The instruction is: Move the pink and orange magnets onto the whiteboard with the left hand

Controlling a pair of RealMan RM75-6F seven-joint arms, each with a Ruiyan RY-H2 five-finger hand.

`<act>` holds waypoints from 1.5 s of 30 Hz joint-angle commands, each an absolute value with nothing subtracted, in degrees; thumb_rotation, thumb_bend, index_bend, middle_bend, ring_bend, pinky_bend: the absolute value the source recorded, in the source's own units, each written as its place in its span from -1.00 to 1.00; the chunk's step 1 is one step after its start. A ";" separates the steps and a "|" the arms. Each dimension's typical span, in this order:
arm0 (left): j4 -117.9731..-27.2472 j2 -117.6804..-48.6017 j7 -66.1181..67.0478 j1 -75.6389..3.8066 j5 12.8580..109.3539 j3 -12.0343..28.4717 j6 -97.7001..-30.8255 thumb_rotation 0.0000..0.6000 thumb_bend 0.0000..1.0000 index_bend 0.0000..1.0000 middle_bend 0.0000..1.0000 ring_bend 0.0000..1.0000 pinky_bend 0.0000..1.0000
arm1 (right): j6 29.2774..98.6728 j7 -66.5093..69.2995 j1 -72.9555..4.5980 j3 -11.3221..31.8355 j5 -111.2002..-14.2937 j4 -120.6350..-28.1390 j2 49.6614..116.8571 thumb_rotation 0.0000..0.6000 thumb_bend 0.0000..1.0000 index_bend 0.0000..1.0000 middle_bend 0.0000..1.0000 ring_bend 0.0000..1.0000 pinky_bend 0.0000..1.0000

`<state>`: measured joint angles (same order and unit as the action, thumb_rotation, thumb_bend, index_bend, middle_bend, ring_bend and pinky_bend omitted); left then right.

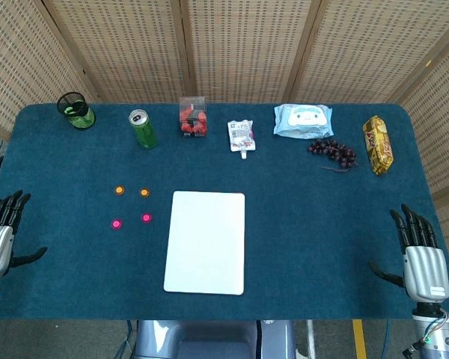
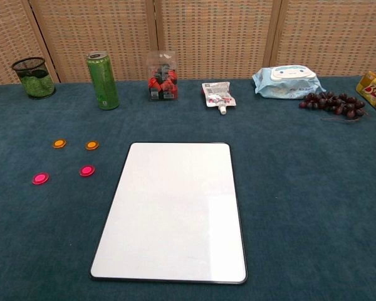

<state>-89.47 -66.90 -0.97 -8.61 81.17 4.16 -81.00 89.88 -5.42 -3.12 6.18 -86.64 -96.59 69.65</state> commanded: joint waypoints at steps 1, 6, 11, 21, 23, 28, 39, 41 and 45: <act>-89.48 -66.94 -0.79 -8.59 81.08 4.14 -80.95 1.00 -0.66 -1.00 -1.00 -1.00 -1.00 | 89.87 -5.35 -3.11 6.12 -86.68 -96.63 69.61 1.00 -0.74 -1.00 -1.00 -1.00 -0.88; -89.23 -67.22 -0.41 -8.68 80.74 4.19 -80.61 1.00 -0.66 -1.00 -1.00 -1.00 -1.00 | 90.05 -5.18 -3.00 6.03 -86.82 -96.70 69.53 1.00 -0.74 -1.00 -1.00 -1.00 -0.88; -88.53 -67.88 0.17 -9.14 80.49 4.10 -79.59 1.00 -0.65 -1.00 -1.00 -1.00 -1.00 | 89.96 -4.76 -2.93 5.90 -86.82 -96.82 69.37 1.00 -0.74 -1.00 -1.00 -1.00 -0.88; -81.95 -72.89 1.05 -15.21 77.11 5.44 -68.80 1.00 -0.39 -0.45 -1.00 -1.00 -1.00 | 89.60 -4.24 -2.98 5.89 -86.49 -97.11 69.22 1.00 -0.74 -1.00 -1.00 -1.00 -0.88; -80.20 -74.44 1.64 -16.95 75.48 6.25 -65.98 1.00 -0.38 -0.37 -1.00 -1.00 -1.00 | 89.35 -4.08 -3.04 5.91 -86.30 -97.16 69.16 1.00 -0.74 -1.00 -1.00 -1.00 -0.88; -77.74 -77.02 3.41 -20.24 72.77 7.46 -60.90 1.00 -0.37 -0.34 -1.00 -1.00 -1.00 | 88.78 -3.79 -3.20 5.92 -85.93 -97.41 68.93 1.00 -0.74 -1.00 -1.00 -1.00 -0.88; -75.98 -81.56 8.76 -25.20 66.21 8.71 -53.02 1.00 -0.27 -0.31 -1.00 -1.00 -1.00 | 88.29 -3.27 -3.32 5.82 -85.75 -97.67 68.55 1.00 -0.74 -1.00 -1.00 -1.00 -0.88; -76.04 -81.84 9.16 -25.70 65.81 8.55 -52.16 1.00 -0.27 -0.26 -1.00 -1.00 -1.00 | 88.24 -3.19 -3.33 5.81 -85.73 -97.69 68.51 1.00 -0.74 -1.00 -1.00 -1.00 -0.88; -75.38 -83.18 10.95 -26.33 65.03 8.32 -52.23 1.00 -0.27 -0.23 -1.00 -1.00 -1.00 | 88.13 -3.15 -3.36 5.78 -85.69 -97.76 68.42 1.00 -0.74 -1.00 -1.00 -1.00 -0.88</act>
